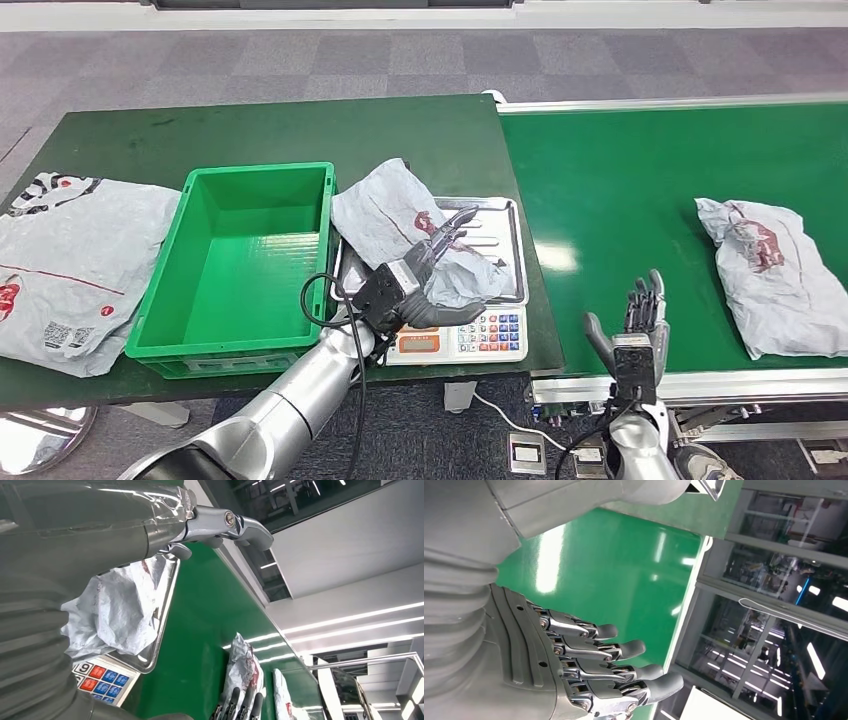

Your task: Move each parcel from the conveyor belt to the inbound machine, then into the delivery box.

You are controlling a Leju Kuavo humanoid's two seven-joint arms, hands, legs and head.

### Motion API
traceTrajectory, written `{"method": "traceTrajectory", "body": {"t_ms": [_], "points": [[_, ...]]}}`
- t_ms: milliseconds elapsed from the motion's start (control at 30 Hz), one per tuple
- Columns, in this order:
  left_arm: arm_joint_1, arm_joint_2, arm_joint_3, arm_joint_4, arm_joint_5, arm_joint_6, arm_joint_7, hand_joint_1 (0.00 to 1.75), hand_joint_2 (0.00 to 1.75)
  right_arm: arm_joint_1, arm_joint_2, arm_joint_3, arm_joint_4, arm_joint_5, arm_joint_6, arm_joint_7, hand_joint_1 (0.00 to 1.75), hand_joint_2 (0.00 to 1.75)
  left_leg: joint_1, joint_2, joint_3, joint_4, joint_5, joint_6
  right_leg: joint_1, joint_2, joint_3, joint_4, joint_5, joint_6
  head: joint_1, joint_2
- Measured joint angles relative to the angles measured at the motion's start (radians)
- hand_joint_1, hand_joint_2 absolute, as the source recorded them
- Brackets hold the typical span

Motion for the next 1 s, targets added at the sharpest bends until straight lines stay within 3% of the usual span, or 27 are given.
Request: {"method": "traceTrajectory", "body": {"t_ms": [900, 1000], "points": [[-0.01, 0.002, -0.001, 0.018, 0.014, -0.013, 0.0, 0.0, 1.75, 0.004, 0.003, 0.0, 0.008, 0.0, 0.0, 0.0, 0.0, 1.75, 0.0, 0.0, 0.0, 0.0, 0.0, 0.0, 0.0, 0.0, 0.0, 0.0, 0.0, 0.0, 0.0, 0.0], [-0.015, 0.003, -0.002, 0.023, 0.009, 0.002, 0.037, 0.0, 1.75, 0.003, 0.003, 0.0, 0.01, 0.0, 0.0, 0.0, 0.0, 1.75, 0.0, 0.0, 0.0, 0.0, 0.0, 0.0, 0.0, 0.0, 0.0, 0.0, 0.0, 0.0, 0.0, 0.0]]}}
